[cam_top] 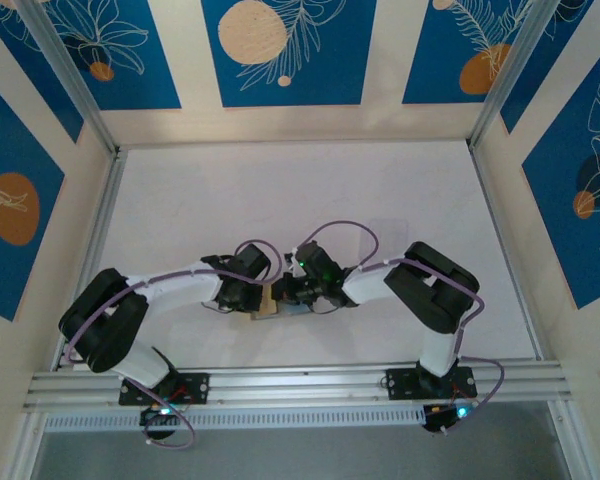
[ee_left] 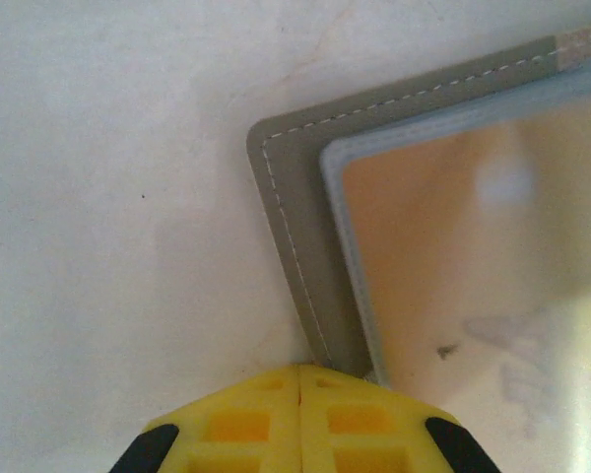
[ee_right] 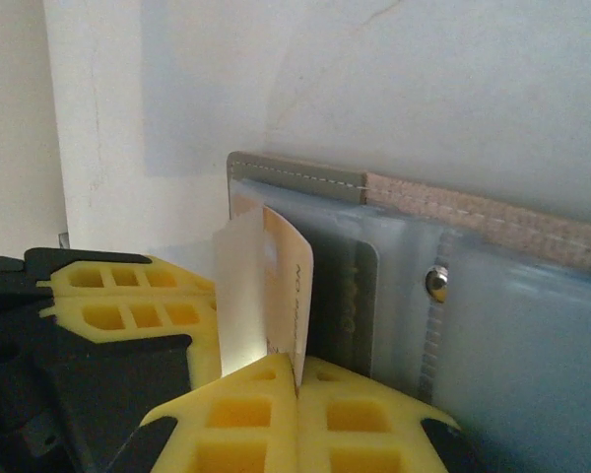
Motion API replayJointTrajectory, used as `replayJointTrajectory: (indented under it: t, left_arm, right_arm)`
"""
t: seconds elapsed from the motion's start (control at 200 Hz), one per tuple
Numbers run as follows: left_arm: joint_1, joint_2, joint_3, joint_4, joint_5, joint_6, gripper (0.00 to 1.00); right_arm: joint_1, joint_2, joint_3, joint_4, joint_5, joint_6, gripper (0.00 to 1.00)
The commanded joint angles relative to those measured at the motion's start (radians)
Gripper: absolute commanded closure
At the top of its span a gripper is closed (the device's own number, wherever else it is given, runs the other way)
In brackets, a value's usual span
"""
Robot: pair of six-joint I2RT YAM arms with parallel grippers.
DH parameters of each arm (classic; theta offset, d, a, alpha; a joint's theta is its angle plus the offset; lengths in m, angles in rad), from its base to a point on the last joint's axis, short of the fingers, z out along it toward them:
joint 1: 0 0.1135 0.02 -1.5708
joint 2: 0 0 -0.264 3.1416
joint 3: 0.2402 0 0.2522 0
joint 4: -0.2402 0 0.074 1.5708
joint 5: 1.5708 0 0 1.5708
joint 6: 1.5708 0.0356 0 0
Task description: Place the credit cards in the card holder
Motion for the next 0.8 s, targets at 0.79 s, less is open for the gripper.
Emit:
replayJointTrajectory:
  t: [0.79]
  left_arm:
    - [-0.018,0.104,-0.056,0.185,0.044,0.0,0.94]
  right_arm:
    - [0.038,-0.095,0.379,-1.235,0.569,-0.222,0.57]
